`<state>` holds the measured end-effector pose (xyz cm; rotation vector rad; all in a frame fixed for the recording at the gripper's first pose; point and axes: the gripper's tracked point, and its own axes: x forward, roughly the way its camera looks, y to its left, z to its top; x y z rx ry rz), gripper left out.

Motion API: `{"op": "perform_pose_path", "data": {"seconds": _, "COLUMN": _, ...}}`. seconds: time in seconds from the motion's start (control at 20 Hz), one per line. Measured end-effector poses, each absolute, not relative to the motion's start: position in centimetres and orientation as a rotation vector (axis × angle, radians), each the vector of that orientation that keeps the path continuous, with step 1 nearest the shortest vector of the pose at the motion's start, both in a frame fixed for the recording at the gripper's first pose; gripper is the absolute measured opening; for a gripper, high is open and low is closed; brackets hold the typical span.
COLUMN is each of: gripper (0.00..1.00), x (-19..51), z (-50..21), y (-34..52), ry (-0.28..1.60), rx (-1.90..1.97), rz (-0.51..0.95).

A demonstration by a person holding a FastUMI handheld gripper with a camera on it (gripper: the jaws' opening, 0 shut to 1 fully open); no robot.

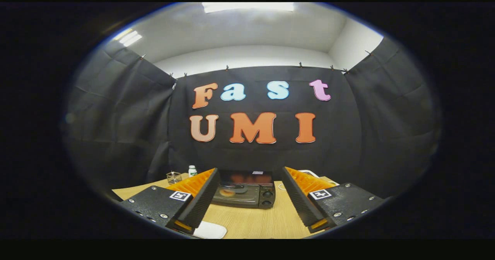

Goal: Open the toaster oven, put the food inside, and close the toaster oven door.

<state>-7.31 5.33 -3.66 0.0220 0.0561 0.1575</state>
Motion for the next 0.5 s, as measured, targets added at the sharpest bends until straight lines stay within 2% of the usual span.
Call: {"op": "perform_pose_path", "data": {"seconds": 0.5, "gripper": 0.96, "x": -6.99, "z": -3.75, "y": 5.97, "ry": 0.04, "rx": -0.011, "rz": 0.147}}
